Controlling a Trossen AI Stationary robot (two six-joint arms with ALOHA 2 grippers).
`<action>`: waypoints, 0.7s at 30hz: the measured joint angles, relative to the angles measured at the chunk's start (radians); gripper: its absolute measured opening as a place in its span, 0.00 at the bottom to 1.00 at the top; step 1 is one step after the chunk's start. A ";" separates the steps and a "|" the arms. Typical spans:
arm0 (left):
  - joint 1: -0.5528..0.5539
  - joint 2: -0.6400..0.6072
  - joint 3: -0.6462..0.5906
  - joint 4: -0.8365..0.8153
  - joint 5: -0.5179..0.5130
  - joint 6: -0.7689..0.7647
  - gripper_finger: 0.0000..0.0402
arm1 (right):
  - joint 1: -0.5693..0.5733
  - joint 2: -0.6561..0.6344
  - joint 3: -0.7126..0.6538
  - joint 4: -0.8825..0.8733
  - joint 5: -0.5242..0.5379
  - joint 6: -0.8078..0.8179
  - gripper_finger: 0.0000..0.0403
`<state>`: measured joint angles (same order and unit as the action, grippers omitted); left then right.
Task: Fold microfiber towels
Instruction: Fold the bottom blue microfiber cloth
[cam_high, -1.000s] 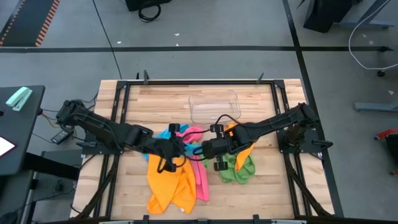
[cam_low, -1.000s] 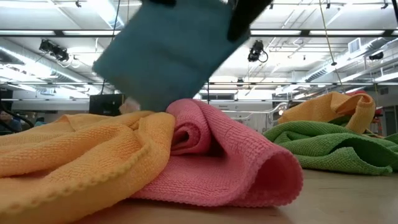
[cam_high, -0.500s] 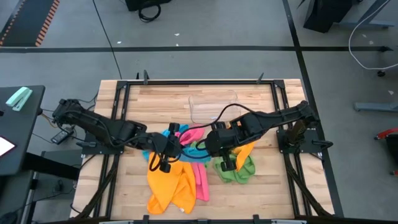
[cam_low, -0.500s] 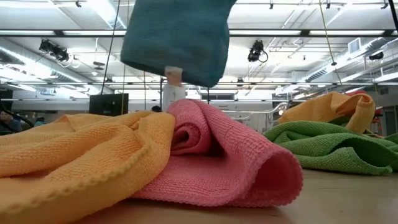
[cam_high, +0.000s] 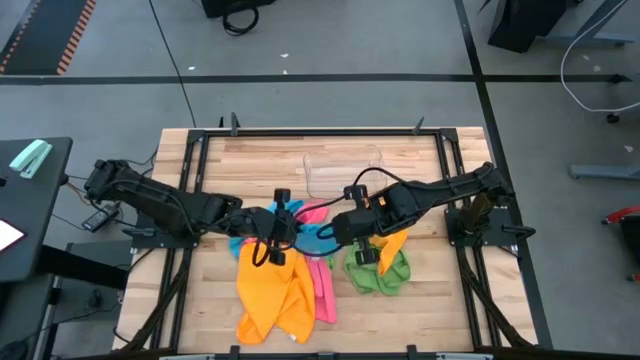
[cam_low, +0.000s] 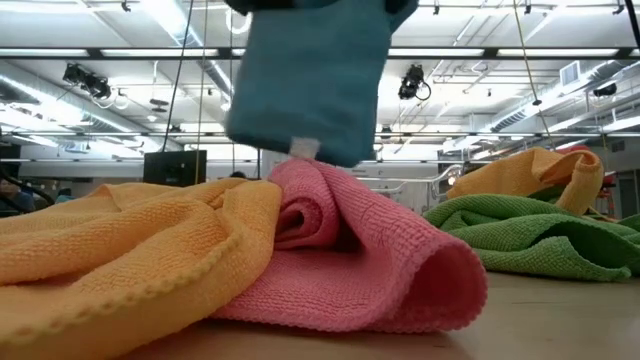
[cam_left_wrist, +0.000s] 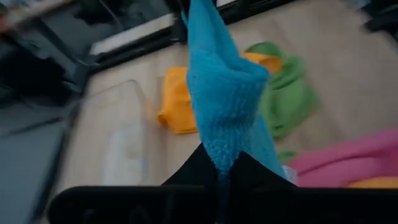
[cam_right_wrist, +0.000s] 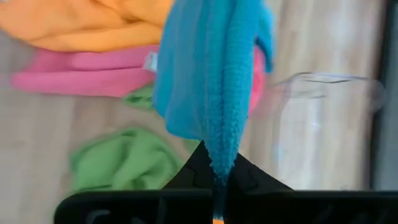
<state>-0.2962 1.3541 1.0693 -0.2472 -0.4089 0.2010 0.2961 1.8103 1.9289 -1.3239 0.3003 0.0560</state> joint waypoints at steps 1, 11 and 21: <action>0.005 0.000 -0.002 0.022 -0.017 0.030 0.05 | -0.004 0.000 0.000 0.001 0.022 -0.003 0.01; -0.071 -0.008 -0.041 0.022 -0.027 0.042 0.03 | 0.039 0.011 -0.185 0.259 0.066 -0.045 0.01; -0.263 0.006 -0.216 0.205 -0.020 -0.235 0.05 | 0.141 0.011 -0.406 0.669 -0.077 -0.042 0.01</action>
<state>-0.5596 1.3599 0.8535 -0.0418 -0.4291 -0.0338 0.4373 1.8209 1.5226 -0.6544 0.2231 0.0141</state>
